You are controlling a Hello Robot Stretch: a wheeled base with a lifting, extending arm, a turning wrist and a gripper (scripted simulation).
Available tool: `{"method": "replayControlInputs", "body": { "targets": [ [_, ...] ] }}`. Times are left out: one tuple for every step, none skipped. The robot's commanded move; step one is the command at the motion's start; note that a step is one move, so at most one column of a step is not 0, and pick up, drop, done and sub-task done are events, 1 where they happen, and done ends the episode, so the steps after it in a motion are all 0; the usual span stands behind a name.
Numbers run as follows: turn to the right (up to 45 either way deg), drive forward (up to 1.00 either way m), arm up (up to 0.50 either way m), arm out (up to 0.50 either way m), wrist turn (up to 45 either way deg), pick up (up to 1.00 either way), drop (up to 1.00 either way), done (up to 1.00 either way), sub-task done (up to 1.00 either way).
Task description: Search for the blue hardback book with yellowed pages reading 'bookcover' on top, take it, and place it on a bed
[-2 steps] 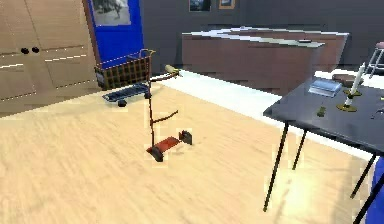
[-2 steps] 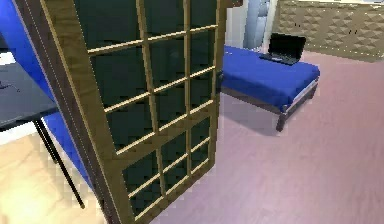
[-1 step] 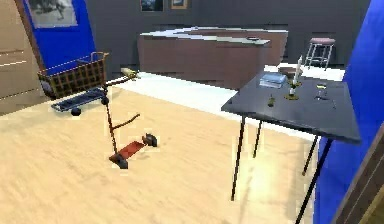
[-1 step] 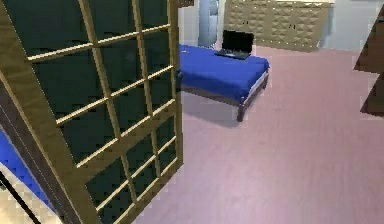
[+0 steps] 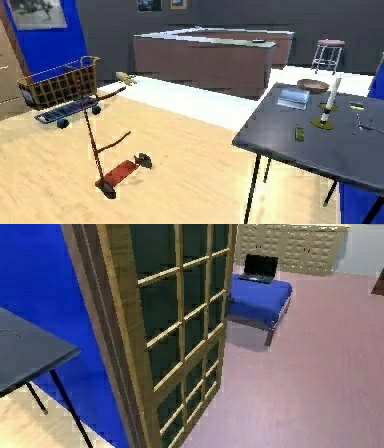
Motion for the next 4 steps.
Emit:
{"method": "replayControlInputs", "body": {
  "targets": [
    [-45.0, 0.0, 0.0, 0.0, 0.0, 0.0, 0.0, 0.0, 0.0],
    [-15.0, 0.0, 0.0, 0.0, 0.0, 0.0, 0.0, 0.0, 0.0],
    [45.0, 0.0, 0.0, 0.0, 0.0, 0.0, 0.0, 0.0, 0.0],
    [9.0, 0.0, 0.0, 0.0, 0.0, 0.0, 0.0, 0.0, 0.0]
  ]
}}
